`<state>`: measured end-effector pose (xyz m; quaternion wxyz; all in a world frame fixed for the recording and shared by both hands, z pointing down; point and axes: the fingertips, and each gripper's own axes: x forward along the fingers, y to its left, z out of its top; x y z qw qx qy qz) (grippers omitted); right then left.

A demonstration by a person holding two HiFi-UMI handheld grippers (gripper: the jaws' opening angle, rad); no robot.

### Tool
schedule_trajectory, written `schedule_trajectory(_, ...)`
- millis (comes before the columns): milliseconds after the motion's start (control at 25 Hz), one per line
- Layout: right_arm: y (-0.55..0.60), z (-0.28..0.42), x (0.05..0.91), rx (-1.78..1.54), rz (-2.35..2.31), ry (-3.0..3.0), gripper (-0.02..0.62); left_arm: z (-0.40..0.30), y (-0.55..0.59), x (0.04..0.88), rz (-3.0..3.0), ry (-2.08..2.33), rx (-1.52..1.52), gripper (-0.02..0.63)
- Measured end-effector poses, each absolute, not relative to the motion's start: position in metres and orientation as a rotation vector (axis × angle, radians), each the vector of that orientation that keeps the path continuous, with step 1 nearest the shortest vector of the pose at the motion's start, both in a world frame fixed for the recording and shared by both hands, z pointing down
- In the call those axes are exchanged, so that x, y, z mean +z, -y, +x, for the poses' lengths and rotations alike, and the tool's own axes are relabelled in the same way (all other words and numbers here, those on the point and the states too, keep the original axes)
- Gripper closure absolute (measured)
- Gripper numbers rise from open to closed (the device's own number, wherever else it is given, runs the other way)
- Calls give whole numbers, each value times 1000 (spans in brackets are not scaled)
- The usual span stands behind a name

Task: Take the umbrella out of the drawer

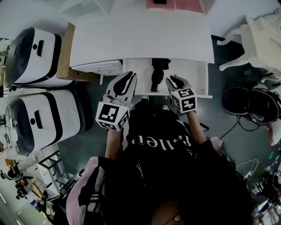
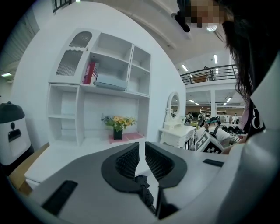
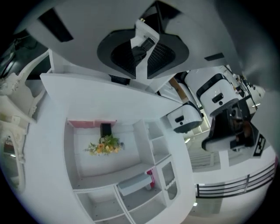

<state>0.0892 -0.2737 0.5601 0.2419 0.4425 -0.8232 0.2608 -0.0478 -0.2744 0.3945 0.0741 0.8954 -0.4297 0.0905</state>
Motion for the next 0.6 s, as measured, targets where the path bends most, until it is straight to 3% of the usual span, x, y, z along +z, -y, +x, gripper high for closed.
schedule_trajectory(80, 280, 80, 588, 773, 1174, 2195, 481, -56, 282, 394, 2692, 1277, 276, 565)
schedule_trajectory(160, 287, 72, 615, 861, 1149, 2147, 383, -63, 288, 395, 2697, 1262, 285, 565)
schedule_trajectory(600, 337, 57, 737, 1108, 1288, 1811, 330, -117, 318, 418, 2661, 1238, 330, 565)
